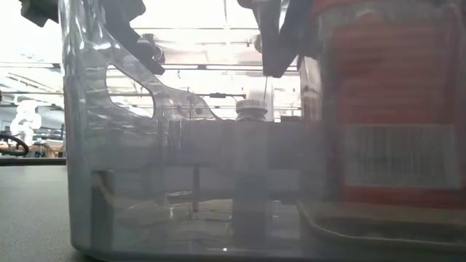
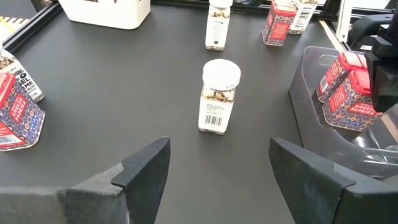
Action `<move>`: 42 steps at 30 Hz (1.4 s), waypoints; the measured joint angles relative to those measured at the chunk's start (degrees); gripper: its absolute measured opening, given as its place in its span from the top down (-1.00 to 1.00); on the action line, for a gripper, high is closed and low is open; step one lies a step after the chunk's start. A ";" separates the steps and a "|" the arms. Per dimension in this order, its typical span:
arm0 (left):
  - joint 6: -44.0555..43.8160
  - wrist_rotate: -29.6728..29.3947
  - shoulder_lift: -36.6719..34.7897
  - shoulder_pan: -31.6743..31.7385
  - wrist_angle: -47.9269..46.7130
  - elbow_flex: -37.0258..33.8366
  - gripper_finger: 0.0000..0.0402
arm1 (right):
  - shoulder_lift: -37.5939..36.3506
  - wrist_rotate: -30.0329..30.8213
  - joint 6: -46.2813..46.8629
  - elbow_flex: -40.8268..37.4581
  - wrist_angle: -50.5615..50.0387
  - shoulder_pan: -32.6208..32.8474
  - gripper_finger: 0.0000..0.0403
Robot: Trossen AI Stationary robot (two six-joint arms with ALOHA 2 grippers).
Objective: Sort spices by type
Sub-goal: Put the red seasoning can into the black bin
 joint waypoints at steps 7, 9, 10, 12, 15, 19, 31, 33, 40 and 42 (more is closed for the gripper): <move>-0.06 0.00 0.01 0.01 0.02 0.00 -0.38 | -1.59 -0.07 0.61 0.00 3.58 0.16 1.00; -0.27 -0.01 0.00 -0.01 0.00 0.00 -0.38 | -3.83 -0.16 1.95 0.00 4.14 0.07 1.00; -0.27 0.00 0.01 -0.01 -0.01 0.00 -0.38 | -5.18 -0.29 3.02 0.01 3.89 -0.12 1.00; -0.27 0.00 0.01 0.01 -0.14 0.00 -0.38 | -8.01 -2.19 6.88 0.04 1.68 -0.86 1.00; -0.28 -0.02 -0.01 -0.01 -0.21 0.00 -0.38 | -12.46 -6.09 16.98 0.04 -4.94 -2.50 1.00; -0.20 -0.01 -0.01 -0.01 -0.15 0.00 -0.38 | -18.18 -4.64 32.27 0.04 -18.74 -3.35 1.00; 1.37 -0.01 -0.01 -0.01 -0.04 0.00 -0.38 | -40.11 -1.22 64.17 -30.55 -23.16 -0.44 1.00; 1.63 0.13 0.00 -0.01 -0.09 0.00 -0.38 | -45.37 -1.48 68.94 -37.88 -18.80 0.58 1.00; 1.72 0.26 0.01 -0.01 -0.26 0.00 -0.38 | -55.33 -1.54 88.27 -50.41 -11.59 1.48 0.98; 1.66 0.27 0.00 -0.01 -0.26 0.00 -0.38 | -55.86 -2.33 90.25 -51.32 -11.84 1.46 0.92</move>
